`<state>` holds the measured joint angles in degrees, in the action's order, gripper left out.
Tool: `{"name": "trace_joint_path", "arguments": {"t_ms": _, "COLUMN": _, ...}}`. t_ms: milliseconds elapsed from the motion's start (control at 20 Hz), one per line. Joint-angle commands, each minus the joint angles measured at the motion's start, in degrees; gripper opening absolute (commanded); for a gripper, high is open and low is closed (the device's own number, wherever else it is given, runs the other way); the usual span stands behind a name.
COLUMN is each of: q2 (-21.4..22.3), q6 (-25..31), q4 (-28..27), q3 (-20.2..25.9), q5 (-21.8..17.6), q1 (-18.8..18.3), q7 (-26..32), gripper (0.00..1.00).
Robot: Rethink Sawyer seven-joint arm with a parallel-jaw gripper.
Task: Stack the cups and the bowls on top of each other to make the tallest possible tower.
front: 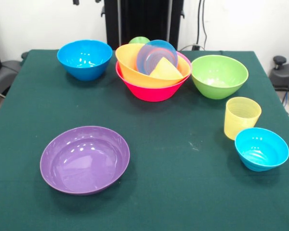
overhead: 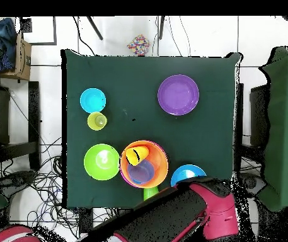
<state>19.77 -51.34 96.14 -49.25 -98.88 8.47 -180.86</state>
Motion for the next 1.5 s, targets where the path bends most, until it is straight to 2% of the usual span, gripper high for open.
{"name": "trace_joint_path", "arguments": {"t_ms": 50, "q2": -0.2, "q6": 7.9, "q4": 4.1, "q3": 13.2, "q5": 4.8, "q1": -1.4, "q7": 20.3, "gripper": 1.0}}
{"name": "trace_joint_path", "arguments": {"t_ms": 350, "q2": 0.1, "q6": 8.7, "q4": 5.1, "q3": 14.3, "q5": 5.0, "q1": -1.9, "q7": 21.2, "gripper": 1.0}}
{"name": "trace_joint_path", "arguments": {"t_ms": 900, "q2": 0.2, "q6": 12.3, "q4": 7.0, "q3": 18.0, "q5": 8.5, "q1": -4.9, "q7": 28.8, "gripper": 1.0}}
{"name": "trace_joint_path", "arguments": {"t_ms": 1100, "q2": 0.3, "q6": 12.3, "q4": 7.2, "q3": 18.8, "q5": 9.0, "q1": -5.5, "q7": 29.9, "gripper": 1.0}}
{"name": "trace_joint_path", "arguments": {"t_ms": 1500, "q2": -1.3, "q6": 14.2, "q4": 8.1, "q3": 21.4, "q5": 14.1, "q1": -9.7, "q7": 41.0, "gripper": 1.0}}
